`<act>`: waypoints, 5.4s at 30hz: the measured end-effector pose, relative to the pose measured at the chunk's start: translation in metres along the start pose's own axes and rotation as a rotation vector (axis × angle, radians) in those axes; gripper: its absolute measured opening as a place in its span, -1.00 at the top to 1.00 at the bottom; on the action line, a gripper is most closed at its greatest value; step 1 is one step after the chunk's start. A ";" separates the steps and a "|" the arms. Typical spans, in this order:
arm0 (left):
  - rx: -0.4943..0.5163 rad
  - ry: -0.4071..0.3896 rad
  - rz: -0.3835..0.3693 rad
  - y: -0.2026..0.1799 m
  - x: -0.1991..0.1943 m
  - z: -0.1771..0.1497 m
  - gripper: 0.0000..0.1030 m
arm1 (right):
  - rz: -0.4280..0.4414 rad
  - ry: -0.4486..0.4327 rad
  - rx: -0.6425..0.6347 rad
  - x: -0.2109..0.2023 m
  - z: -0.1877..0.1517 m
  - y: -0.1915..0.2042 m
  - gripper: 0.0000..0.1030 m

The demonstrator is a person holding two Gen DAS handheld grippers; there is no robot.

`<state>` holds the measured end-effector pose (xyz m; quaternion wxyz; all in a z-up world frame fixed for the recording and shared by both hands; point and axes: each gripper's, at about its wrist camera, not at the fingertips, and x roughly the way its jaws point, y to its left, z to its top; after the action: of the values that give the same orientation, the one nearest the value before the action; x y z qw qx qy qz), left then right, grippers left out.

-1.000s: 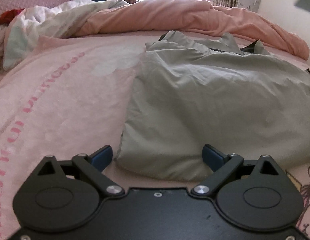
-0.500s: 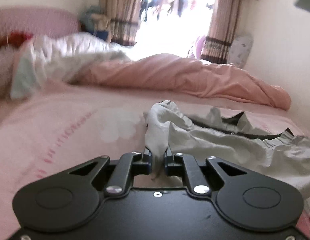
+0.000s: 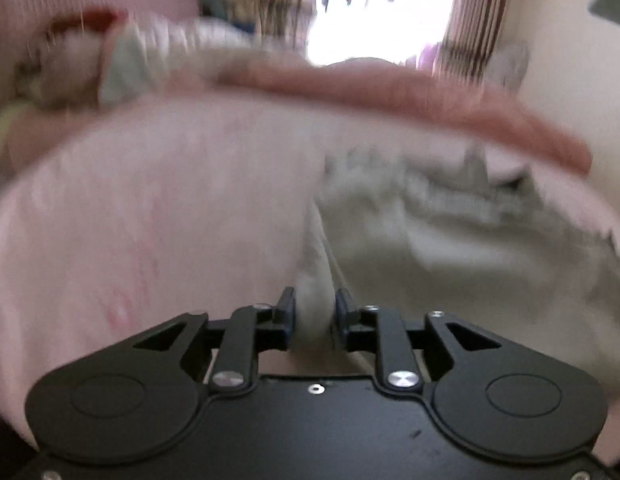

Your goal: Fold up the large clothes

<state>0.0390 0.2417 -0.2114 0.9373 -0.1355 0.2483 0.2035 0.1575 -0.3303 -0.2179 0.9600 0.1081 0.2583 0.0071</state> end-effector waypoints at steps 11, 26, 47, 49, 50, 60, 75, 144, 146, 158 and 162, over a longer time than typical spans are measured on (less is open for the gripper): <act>-0.094 -0.145 -0.257 -0.100 0.008 0.007 -0.64 | 0.277 -0.026 -0.054 0.020 -0.010 0.136 0.19; 0.327 0.070 0.070 -0.055 0.053 -0.048 -1.00 | 0.022 0.064 -0.194 0.051 -0.035 0.091 0.25; 0.189 -0.011 -0.143 -0.104 0.052 0.023 -1.00 | 0.368 -0.042 -0.256 0.052 -0.015 0.182 -0.12; 0.213 0.021 -0.173 -0.116 0.064 0.016 -1.00 | 0.403 -0.021 -0.272 0.061 -0.019 0.196 -0.12; 0.231 0.033 -0.169 -0.123 0.070 0.012 -1.00 | 0.396 -0.024 -0.296 0.066 -0.021 0.203 -0.12; 0.349 0.022 0.023 -0.082 0.125 0.010 -1.00 | -0.053 -0.035 -0.347 0.116 -0.005 0.123 0.07; 0.123 0.046 0.025 -0.082 0.119 0.035 -1.00 | 0.096 -0.087 -0.258 0.090 0.023 0.146 -0.32; 0.252 0.100 0.002 -0.094 0.101 0.017 -1.00 | 0.245 -0.108 -0.226 0.057 -0.018 0.115 0.51; 0.260 0.104 0.029 -0.103 0.099 0.013 -1.00 | 0.309 -0.084 -0.238 0.053 -0.023 0.132 0.51; 0.356 0.133 -0.044 -0.155 0.083 -0.023 -1.00 | 0.356 0.072 -0.292 0.067 -0.051 0.194 0.51; 0.306 0.138 -0.051 -0.151 0.082 -0.025 -1.00 | 0.345 0.100 -0.220 0.071 -0.043 0.173 0.52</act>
<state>0.1614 0.1256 -0.2515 0.9326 -0.0112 0.3365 0.1298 0.2052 -0.1479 -0.2531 0.9365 0.0446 0.2809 0.2051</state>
